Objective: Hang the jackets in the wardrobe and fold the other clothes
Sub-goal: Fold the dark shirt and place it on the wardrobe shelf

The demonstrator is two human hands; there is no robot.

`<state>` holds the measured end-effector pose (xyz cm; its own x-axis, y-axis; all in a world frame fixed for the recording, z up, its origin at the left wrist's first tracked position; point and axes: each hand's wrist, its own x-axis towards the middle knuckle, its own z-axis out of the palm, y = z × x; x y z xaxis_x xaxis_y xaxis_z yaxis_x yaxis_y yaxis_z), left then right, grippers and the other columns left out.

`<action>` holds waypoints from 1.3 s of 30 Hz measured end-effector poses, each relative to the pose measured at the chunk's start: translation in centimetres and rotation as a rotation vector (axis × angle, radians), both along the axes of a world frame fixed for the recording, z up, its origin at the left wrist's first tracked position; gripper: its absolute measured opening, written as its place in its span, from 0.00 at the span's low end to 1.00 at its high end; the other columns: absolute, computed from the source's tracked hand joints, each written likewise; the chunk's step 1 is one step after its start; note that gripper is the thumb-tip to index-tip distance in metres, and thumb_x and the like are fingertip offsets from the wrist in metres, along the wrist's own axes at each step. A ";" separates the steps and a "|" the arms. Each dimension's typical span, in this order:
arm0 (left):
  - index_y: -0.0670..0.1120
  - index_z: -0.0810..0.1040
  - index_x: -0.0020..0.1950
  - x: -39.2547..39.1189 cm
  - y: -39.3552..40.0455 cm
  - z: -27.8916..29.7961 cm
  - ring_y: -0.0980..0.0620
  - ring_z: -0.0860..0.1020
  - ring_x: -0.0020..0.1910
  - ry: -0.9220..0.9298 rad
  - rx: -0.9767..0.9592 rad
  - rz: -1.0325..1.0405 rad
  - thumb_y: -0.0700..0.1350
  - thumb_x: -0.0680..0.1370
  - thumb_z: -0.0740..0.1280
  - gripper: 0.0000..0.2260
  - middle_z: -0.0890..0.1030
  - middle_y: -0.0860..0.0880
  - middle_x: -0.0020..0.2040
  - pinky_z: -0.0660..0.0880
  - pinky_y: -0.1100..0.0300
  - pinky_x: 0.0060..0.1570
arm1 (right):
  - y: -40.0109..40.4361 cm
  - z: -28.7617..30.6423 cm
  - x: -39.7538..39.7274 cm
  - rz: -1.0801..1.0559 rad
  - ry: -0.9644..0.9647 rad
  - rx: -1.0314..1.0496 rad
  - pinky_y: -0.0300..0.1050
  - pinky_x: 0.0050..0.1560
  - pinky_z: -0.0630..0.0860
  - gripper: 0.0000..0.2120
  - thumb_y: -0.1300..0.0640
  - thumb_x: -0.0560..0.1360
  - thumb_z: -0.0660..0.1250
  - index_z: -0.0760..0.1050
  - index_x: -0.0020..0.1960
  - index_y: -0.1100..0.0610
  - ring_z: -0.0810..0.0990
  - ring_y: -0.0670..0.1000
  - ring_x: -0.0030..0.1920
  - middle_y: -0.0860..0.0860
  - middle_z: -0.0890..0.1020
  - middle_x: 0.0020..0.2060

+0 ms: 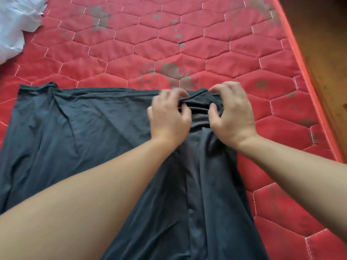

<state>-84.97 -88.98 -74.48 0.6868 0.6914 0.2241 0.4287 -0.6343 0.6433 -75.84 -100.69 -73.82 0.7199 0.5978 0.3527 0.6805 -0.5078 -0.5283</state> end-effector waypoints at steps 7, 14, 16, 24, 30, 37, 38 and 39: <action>0.61 0.48 0.79 -0.6 -0.1 -3.1 0.52 0.43 0.79 0.627 0.190 -0.274 0.60 0.82 0.47 0.25 0.47 0.54 0.81 0.39 0.45 0.75 | -0.7 -3.7 -0.2 0.199 -0.018 -0.572 0.53 0.76 0.50 0.30 0.45 0.78 0.48 0.56 0.78 0.53 0.54 0.49 0.78 0.49 0.58 0.78; 0.60 0.51 0.79 -0.4 1.3 -2.8 0.51 0.44 0.79 0.570 0.167 -0.326 0.57 0.83 0.49 0.24 0.47 0.52 0.81 0.41 0.44 0.75 | -2.9 -2.3 -3.9 0.201 0.000 -0.368 0.56 0.76 0.51 0.31 0.43 0.76 0.51 0.63 0.76 0.56 0.58 0.53 0.77 0.54 0.61 0.77; 0.58 0.60 0.77 -2.3 -0.3 -2.4 0.48 0.51 0.79 0.388 0.194 -0.276 0.56 0.81 0.52 0.23 0.56 0.50 0.80 0.46 0.42 0.75 | -5.6 -2.2 -8.0 0.247 0.007 -0.308 0.56 0.76 0.53 0.30 0.46 0.76 0.55 0.65 0.74 0.58 0.60 0.54 0.76 0.55 0.64 0.75; 0.57 0.65 0.76 -15.4 -11.2 -2.9 0.45 0.60 0.77 0.413 0.217 -0.448 0.59 0.79 0.54 0.24 0.64 0.49 0.77 0.52 0.41 0.73 | -15.3 -3.2 -14.4 0.163 0.036 -0.502 0.57 0.75 0.54 0.31 0.44 0.76 0.55 0.63 0.76 0.56 0.59 0.55 0.76 0.56 0.63 0.76; 0.60 0.51 0.79 -19.7 -12.2 -2.6 0.48 0.48 0.80 0.607 0.203 -0.347 0.63 0.79 0.43 0.28 0.52 0.50 0.81 0.42 0.43 0.75 | -19.3 -2.6 -16.0 0.144 0.000 -0.600 0.61 0.73 0.56 0.31 0.43 0.76 0.53 0.64 0.75 0.55 0.61 0.58 0.75 0.55 0.63 0.76; 0.52 0.75 0.58 -24.5 -20.2 0.3 0.51 0.74 0.51 0.204 -0.176 -0.134 0.60 0.75 0.64 0.18 0.77 0.54 0.51 0.71 0.53 0.53 | -23.8 -0.1 -20.9 0.032 0.073 -0.385 0.50 0.49 0.65 0.23 0.39 0.70 0.66 0.75 0.57 0.53 0.75 0.55 0.49 0.51 0.77 0.49; 0.51 0.73 0.53 -25.1 -21.6 1.1 0.53 0.74 0.45 0.221 -0.326 -0.100 0.61 0.73 0.67 0.16 0.76 0.55 0.45 0.72 0.54 0.48 | -24.4 0.1 -21.3 -0.034 0.147 -0.390 0.49 0.45 0.66 0.20 0.39 0.70 0.68 0.74 0.52 0.53 0.76 0.54 0.45 0.49 0.77 0.44; 0.51 0.71 0.48 -25.5 -22.7 1.8 0.54 0.74 0.40 0.277 -0.453 -0.085 0.62 0.71 0.70 0.17 0.76 0.56 0.40 0.73 0.54 0.44 | -24.8 0.2 -21.8 -0.087 0.234 -0.385 0.49 0.42 0.68 0.17 0.40 0.70 0.70 0.73 0.47 0.52 0.77 0.54 0.41 0.47 0.77 0.39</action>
<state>-110.44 -111.67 -72.73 0.7355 0.6164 -0.2812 0.5805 -0.3594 0.7307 -97.63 -125.49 -73.61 0.8072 0.5871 -0.0615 0.5112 -0.7474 -0.4244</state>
